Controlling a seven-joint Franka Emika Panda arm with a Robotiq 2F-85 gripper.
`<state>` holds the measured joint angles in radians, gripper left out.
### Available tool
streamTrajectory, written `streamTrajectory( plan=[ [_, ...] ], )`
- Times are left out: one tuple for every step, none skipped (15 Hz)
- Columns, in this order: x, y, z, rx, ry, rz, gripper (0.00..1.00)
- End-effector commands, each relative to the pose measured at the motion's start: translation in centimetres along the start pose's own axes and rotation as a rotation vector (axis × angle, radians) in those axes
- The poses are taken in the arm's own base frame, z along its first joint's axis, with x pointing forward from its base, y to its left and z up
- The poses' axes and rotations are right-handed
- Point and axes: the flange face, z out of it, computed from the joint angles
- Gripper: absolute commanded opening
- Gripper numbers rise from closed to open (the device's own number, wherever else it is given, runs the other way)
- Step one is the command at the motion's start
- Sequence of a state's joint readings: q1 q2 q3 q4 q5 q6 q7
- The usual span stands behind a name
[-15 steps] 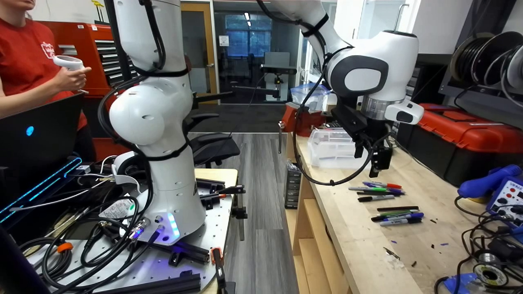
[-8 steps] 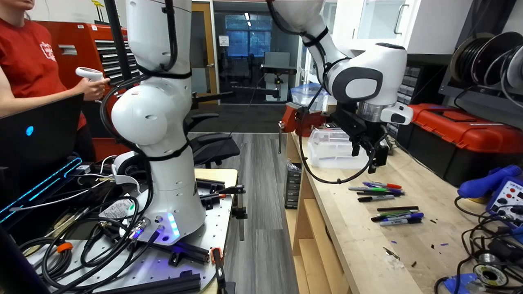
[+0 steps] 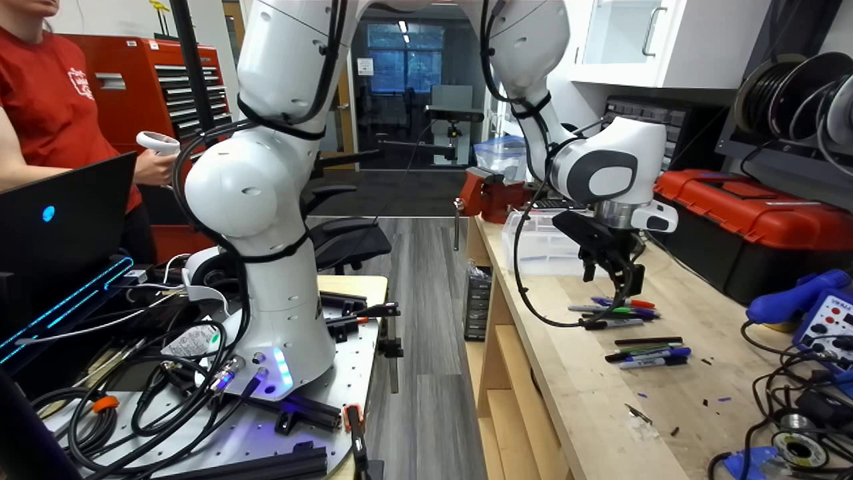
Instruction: Get the middle pen on the table and put it in the colourless box
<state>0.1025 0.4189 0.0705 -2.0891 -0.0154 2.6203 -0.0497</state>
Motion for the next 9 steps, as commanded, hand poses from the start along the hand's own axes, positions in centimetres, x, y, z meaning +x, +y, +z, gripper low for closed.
streamTrajectory(
  plan=[
    [1.6,0.4,2.2,-0.037,-0.011,0.012,1.0],
    [1.8,0.5,2.8,-0.043,-0.016,0.013,1.0],
    [1.8,0.7,3.4,-0.048,-0.024,0.011,1.0],
    [1.9,0.8,3.8,-0.052,-0.029,0.012,1.0],
    [1.9,0.9,4.3,-0.057,-0.036,0.012,1.0],
    [1.9,1.1,4.7,-0.061,-0.042,0.011,1.0],
    [1.7,1.3,5.1,-0.066,-0.049,0.01,1.0],
    [1.6,1.6,5.5,-0.07,-0.056,0.01,1.0],
    [1.2,1.9,5.7,-0.075,-0.065,0.009,1.0]
  ],
)
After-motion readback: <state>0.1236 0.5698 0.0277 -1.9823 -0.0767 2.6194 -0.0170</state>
